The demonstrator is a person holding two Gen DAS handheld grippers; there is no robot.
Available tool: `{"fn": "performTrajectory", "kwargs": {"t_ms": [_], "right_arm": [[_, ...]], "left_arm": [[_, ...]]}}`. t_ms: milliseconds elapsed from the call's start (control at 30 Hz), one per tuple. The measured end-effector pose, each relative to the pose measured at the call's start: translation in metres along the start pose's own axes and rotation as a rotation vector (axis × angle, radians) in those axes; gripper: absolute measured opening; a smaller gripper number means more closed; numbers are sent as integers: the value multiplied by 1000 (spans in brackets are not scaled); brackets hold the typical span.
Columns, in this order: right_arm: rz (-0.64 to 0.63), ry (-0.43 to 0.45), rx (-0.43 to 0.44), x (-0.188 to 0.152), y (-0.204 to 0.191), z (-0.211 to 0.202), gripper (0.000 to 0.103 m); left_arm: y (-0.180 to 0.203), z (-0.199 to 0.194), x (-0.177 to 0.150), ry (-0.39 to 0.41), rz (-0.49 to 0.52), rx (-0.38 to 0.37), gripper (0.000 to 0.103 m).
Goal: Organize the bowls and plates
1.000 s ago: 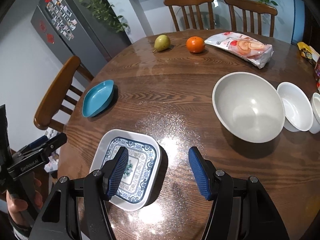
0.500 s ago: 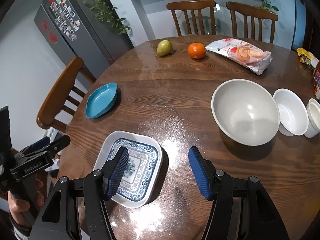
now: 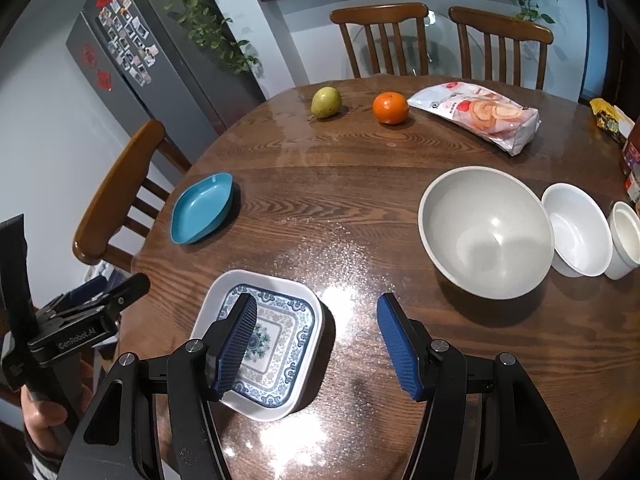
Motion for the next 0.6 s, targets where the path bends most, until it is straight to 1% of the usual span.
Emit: {"fn": "performTrajectory", "kwargs": {"t_ms": [200,400,467,600], "right_arm": [[19,1,-4,2,7,-1,63],[27,10,6,2,11,-4,63],[26,7,17,2,12,-2,63],[29,-15,41,4,11,10,63]], "left_arm": [[5,5,0,-12,8,-14,102],[5,-1,6,13,0,-23,102],[2,-3,9,30,-6,-10,102],[-11,2,11,26,-39,15,102]]}}
Point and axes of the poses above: each gripper's, at about its wrist camera, not at the fingertips, and z roughly the way its jaws point, y to its right, x to its top, the point moved 3 cm from there along z, roughly the way its jaws point, and after that the axes turned 6 degrees about z, right-handed, at the moved point
